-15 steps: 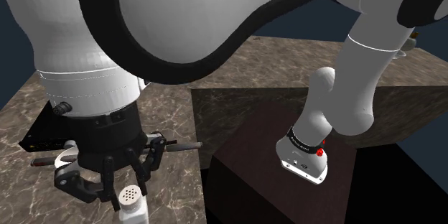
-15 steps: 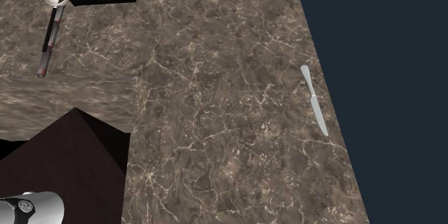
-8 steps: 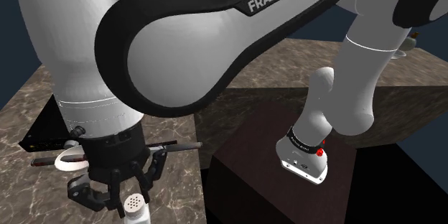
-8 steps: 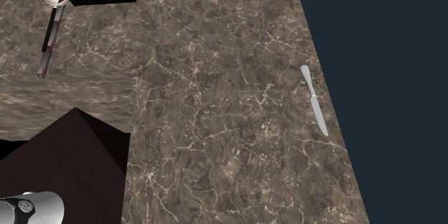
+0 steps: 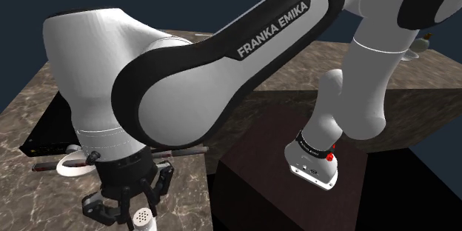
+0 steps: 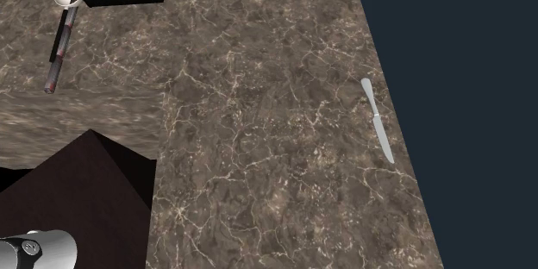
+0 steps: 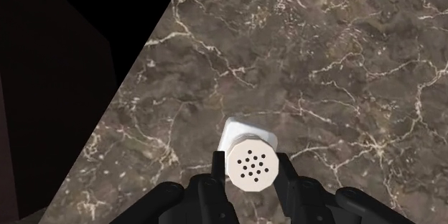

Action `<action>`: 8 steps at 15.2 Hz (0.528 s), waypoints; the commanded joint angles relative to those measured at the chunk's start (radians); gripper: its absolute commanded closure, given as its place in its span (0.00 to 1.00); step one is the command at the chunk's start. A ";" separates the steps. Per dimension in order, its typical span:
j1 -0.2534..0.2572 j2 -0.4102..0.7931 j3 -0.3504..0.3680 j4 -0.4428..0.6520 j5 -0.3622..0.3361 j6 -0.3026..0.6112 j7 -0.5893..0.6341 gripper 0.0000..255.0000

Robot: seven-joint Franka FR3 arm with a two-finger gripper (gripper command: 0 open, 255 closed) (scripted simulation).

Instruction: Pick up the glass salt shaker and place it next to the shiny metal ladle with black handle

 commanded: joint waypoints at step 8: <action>0.006 0.049 -0.002 -0.041 -0.005 0.085 -0.020 1.00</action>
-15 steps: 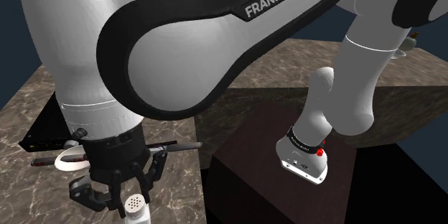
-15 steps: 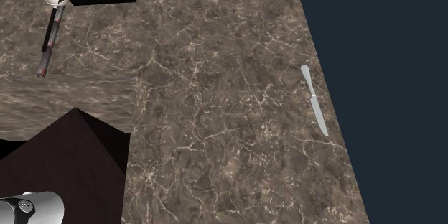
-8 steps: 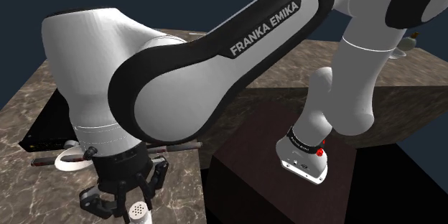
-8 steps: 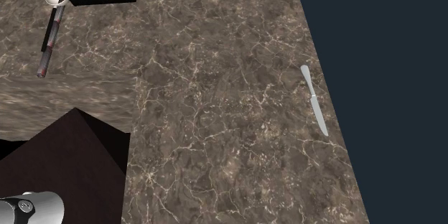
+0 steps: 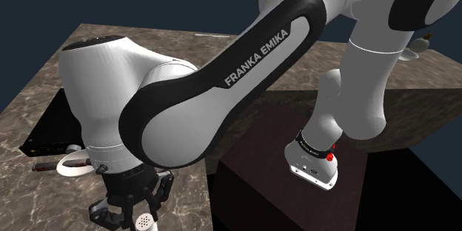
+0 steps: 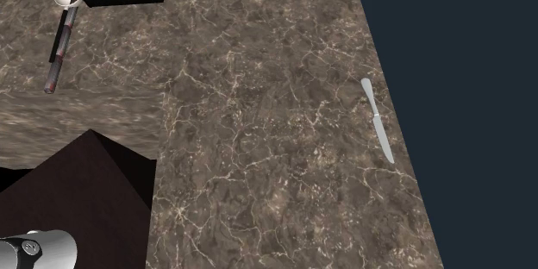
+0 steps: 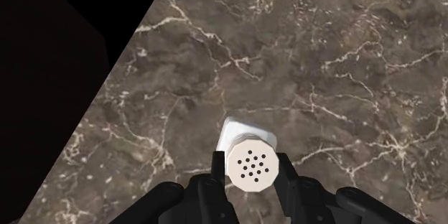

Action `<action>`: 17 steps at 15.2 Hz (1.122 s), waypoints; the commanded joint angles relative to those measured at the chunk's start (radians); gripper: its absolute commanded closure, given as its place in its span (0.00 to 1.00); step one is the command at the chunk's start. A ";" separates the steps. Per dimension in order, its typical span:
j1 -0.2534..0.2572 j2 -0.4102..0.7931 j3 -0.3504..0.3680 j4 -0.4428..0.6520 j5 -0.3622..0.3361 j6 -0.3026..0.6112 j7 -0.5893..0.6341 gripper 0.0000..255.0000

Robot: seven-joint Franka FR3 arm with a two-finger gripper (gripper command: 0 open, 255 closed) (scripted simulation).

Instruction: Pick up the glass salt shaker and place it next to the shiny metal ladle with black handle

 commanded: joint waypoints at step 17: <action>-0.027 -0.053 -0.011 0.052 0.004 -0.114 -0.005 0.00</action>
